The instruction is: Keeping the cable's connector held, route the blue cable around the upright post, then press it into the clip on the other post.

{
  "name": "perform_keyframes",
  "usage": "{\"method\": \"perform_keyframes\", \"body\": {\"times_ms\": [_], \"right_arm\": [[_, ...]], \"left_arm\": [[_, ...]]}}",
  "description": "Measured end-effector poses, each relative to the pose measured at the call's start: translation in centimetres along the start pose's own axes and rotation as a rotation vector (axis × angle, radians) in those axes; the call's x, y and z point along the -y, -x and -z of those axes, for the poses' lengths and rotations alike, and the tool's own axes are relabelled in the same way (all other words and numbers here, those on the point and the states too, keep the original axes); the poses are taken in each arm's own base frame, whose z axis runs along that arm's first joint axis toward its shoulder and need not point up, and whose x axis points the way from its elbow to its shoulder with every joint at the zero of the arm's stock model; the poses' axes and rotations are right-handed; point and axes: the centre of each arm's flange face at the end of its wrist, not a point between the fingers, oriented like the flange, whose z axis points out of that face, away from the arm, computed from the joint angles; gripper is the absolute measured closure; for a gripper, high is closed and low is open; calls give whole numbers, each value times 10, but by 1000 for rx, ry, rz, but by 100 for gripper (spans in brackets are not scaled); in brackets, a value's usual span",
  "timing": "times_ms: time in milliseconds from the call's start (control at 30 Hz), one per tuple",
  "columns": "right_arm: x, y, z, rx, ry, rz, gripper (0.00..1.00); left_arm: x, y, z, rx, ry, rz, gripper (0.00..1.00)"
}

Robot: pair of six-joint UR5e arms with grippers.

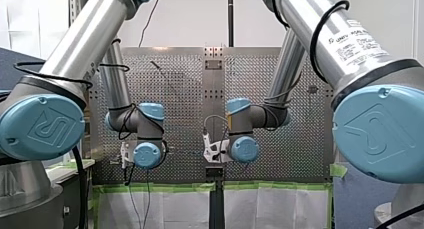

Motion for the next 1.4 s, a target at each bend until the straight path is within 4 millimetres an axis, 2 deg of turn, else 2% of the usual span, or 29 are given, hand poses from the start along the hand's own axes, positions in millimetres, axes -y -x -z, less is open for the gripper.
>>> {"method": "perform_keyframes", "body": {"times_ms": [267, 533, 900, 1167, 1400], "right_arm": [[-3, -2, -1, 0, 8, -1, 100], [-6, -39, -10, -53, 1, -67, 100], [-5, -128, -28, -167, -61, -136, 100], [-10, -200, -30, -244, -84, -153, 100], [-17, -247, -23, -282, -108, -165, 100]], "left_arm": [[1, 6, 0, 1, -8, 19, 100], [2, 27, -2, -1, -31, 91, 100], [-9, 65, -10, 20, 44, 172, 100], [-3, 115, -35, 88, 67, 251, 100], [-2, 159, -55, 146, 86, 292, 100]]}}
